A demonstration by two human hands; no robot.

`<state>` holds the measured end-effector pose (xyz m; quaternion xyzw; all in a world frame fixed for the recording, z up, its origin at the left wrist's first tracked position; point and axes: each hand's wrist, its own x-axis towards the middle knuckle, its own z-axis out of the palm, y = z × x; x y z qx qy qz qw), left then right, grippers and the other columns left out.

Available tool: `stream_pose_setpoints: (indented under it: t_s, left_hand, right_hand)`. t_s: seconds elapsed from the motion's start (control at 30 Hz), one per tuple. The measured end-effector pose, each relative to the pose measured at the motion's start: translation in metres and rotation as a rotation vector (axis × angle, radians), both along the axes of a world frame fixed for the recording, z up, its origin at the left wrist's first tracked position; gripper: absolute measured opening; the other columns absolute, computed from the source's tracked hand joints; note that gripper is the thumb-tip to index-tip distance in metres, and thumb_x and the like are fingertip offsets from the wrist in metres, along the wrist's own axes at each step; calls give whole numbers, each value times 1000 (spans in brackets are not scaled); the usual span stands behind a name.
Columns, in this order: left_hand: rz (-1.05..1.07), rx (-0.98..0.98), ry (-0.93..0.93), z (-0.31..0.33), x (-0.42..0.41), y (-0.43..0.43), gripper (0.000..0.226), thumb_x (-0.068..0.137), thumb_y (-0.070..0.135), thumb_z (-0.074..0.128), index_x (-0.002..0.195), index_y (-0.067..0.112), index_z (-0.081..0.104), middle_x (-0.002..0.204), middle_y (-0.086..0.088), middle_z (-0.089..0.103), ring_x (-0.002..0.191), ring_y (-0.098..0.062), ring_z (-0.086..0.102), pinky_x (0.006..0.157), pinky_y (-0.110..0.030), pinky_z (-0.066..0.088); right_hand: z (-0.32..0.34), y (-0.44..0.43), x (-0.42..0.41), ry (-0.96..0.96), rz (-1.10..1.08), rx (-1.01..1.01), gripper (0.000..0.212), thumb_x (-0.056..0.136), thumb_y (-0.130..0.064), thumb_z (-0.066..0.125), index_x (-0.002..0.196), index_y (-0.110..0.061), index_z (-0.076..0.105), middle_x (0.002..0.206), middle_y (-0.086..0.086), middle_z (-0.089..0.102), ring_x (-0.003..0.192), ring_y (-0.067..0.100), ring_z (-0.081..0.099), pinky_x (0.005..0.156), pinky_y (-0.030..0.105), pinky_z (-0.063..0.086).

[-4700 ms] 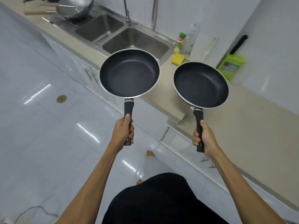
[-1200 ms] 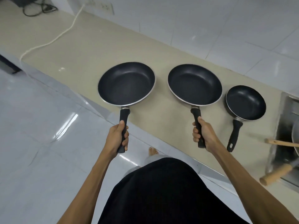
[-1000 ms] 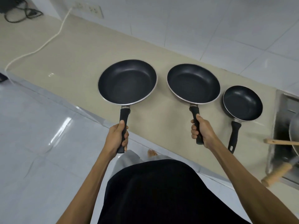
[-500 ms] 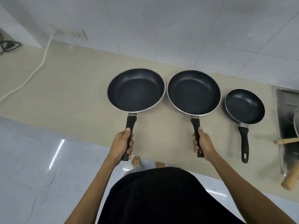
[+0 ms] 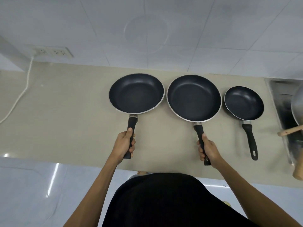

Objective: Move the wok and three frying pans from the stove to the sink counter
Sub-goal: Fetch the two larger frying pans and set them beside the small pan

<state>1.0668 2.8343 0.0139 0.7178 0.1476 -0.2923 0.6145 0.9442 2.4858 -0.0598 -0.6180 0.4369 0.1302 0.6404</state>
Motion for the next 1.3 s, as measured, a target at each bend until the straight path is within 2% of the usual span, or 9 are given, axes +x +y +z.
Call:
stream_pose_setpoints:
  t_s: [0.5, 0.77, 0.97, 1.07, 1.13, 1.2, 1.27, 1.3]
  left_hand:
    - [-122, 31, -15, -32, 22, 24, 42, 107, 40, 41, 85, 7, 54, 52, 0, 49, 33, -14, 40, 32, -27, 44]
    - [-229, 17, 83, -61, 18, 33, 38, 107, 41, 43, 96, 5, 51, 62, -8, 56, 42, -27, 58, 44, -36, 53]
    - [-320, 22, 144, -66, 22, 38, 33, 106, 36, 49, 102, 4, 49, 73, -13, 59, 54, -32, 67, 51, -43, 59]
    - [-408, 85, 118, -63, 26, 39, 30, 105, 33, 51, 107, 3, 47, 80, -17, 62, 60, -33, 69, 63, -49, 57]
    - [-465, 159, 65, -60, 27, 39, 32, 105, 33, 52, 111, 2, 47, 88, -20, 65, 62, -34, 67, 61, -41, 54]
    - [-534, 270, -37, -58, 28, 41, 33, 102, 35, 56, 112, 5, 48, 91, -20, 66, 67, -33, 64, 63, -40, 55]
    - [-586, 377, -126, -53, 26, 44, 37, 100, 36, 60, 117, 7, 46, 92, -15, 66, 74, -31, 65, 70, -40, 55]
    - [-606, 407, -153, -50, 24, 45, 39, 99, 36, 62, 120, 7, 45, 91, -13, 66, 76, -29, 65, 69, -37, 53]
  right_hand:
    - [14, 18, 3, 68, -50, -23, 60, 103, -60, 38, 92, -5, 58, 52, 2, 43, 40, 17, 38, 40, 26, 37]
    - [22, 27, 3, 104, -53, -117, 63, 102, -62, 36, 86, -5, 59, 60, 9, 48, 43, 19, 44, 43, 28, 42]
    - [27, 33, -12, 148, 120, -242, 53, 93, -59, 61, 107, -8, 59, 74, 10, 65, 49, 19, 57, 45, 27, 51]
    - [29, 34, -20, 161, 180, -303, 46, 94, -50, 66, 113, -10, 56, 83, 13, 73, 54, 21, 64, 49, 29, 55]
    - [30, 35, -24, 171, 203, -335, 42, 96, -43, 66, 115, -8, 54, 90, 16, 74, 57, 23, 67, 50, 31, 57]
    - [32, 38, -27, 176, 235, -380, 41, 95, -39, 69, 116, -8, 51, 96, 17, 73, 65, 27, 71, 55, 37, 61]
    - [36, 41, -32, 184, 300, -468, 47, 92, -41, 71, 116, -7, 49, 98, 16, 69, 77, 33, 73, 63, 45, 63]
    - [37, 43, -36, 195, 334, -519, 49, 91, -42, 72, 116, -6, 48, 99, 17, 66, 82, 36, 71, 67, 48, 63]
